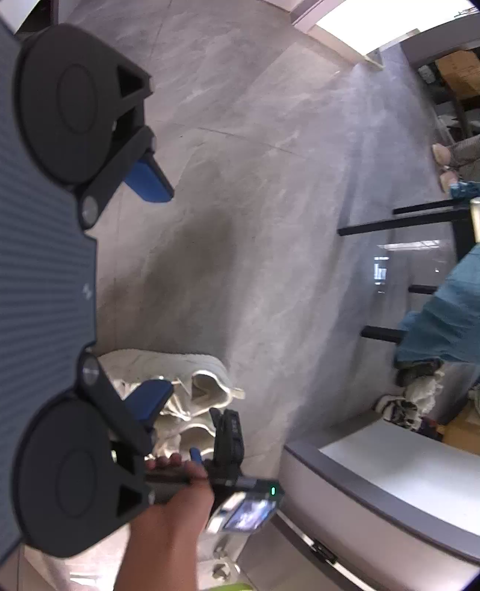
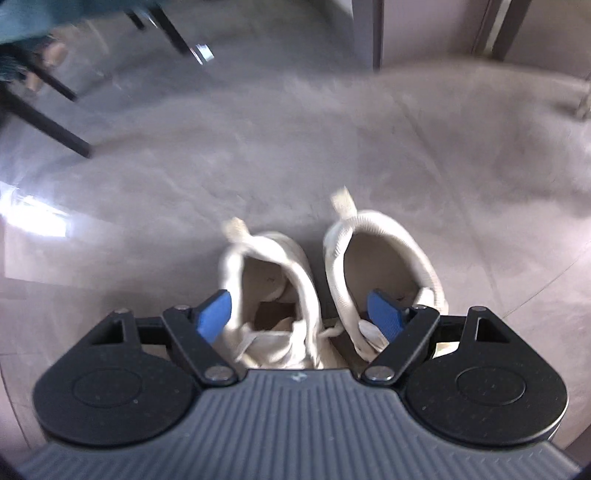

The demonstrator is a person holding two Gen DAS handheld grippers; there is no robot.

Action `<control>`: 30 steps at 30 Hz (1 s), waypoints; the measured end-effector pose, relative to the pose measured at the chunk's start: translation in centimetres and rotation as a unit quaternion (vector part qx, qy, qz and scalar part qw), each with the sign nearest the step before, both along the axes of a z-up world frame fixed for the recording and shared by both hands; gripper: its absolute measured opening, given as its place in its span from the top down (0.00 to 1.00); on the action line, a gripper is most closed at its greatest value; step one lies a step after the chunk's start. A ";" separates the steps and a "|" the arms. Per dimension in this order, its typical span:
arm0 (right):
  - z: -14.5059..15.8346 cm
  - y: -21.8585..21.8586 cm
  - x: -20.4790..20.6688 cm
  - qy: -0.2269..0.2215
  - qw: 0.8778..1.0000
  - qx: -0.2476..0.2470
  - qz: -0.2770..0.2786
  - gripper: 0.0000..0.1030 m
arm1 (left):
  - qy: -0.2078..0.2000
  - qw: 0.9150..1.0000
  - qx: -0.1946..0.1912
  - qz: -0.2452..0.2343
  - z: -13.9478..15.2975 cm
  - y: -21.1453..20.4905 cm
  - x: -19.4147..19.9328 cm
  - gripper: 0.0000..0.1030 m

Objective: Organize scattered shoes
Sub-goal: 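Lower the right gripper into both sneaker heels and close it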

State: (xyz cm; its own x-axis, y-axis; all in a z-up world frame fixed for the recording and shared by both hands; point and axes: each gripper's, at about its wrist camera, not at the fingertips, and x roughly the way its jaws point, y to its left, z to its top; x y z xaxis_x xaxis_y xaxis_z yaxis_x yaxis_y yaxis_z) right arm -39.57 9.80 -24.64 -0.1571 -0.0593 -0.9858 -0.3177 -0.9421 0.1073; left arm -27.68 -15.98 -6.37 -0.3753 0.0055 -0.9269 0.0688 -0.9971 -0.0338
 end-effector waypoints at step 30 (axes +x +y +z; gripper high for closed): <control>-7.9 -3.3 -1.6 0.043 0.988 0.061 0.137 0.69 | -0.001 0.999 0.010 0.049 -2.5 -1.8 -1.6 0.00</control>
State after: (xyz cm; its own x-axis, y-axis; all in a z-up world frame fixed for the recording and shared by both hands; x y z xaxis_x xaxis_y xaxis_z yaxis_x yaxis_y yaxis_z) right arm -41.20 6.50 -32.50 -0.2354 0.0077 -0.9719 -0.0437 -0.9990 0.0027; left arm -29.27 -17.81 -8.88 -0.3722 -0.0123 -0.9281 0.1662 -0.9846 -0.0536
